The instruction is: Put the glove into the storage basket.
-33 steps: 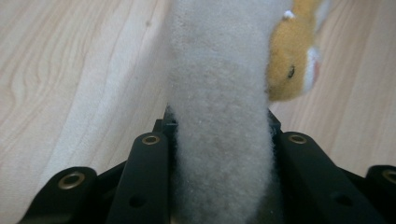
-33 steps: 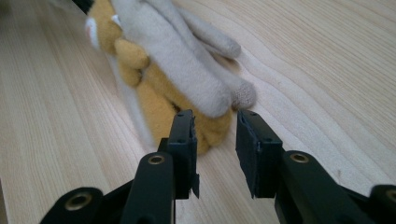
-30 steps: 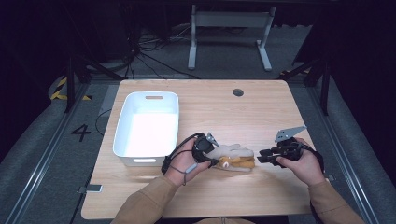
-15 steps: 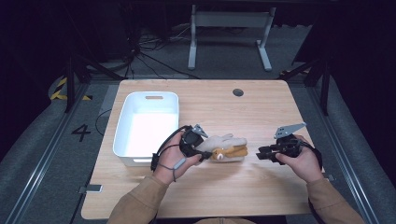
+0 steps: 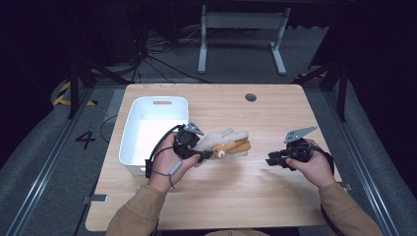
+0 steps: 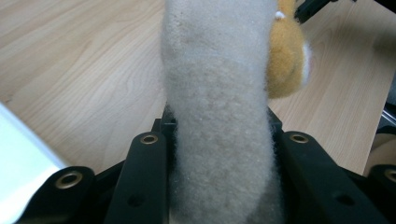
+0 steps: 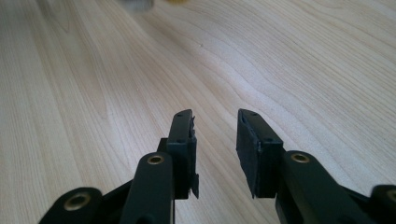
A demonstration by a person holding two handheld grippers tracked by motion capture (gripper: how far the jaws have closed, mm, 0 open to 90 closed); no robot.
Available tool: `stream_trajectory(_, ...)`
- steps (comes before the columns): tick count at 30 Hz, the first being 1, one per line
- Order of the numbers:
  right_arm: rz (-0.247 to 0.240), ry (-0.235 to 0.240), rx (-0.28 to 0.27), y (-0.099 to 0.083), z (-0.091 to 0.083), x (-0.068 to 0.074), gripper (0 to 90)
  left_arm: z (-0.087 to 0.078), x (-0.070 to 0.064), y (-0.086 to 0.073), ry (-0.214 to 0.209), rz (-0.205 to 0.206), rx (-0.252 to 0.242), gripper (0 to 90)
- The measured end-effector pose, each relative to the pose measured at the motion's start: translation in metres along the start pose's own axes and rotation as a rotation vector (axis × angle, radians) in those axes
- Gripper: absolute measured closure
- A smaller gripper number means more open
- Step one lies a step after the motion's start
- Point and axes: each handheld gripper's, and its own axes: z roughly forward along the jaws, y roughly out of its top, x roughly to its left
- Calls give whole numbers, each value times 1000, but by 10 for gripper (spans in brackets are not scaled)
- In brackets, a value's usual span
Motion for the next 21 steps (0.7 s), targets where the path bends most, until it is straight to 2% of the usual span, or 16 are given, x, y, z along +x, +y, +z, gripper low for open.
stream_trajectory(12,7,6,-1,-1,2,-2,664,-28,17,2,56,-56,-37,665)
stream_trajectory(21,25,5,3,-5,2,-3,660,-49,35,-6,104,-103,-59,663)
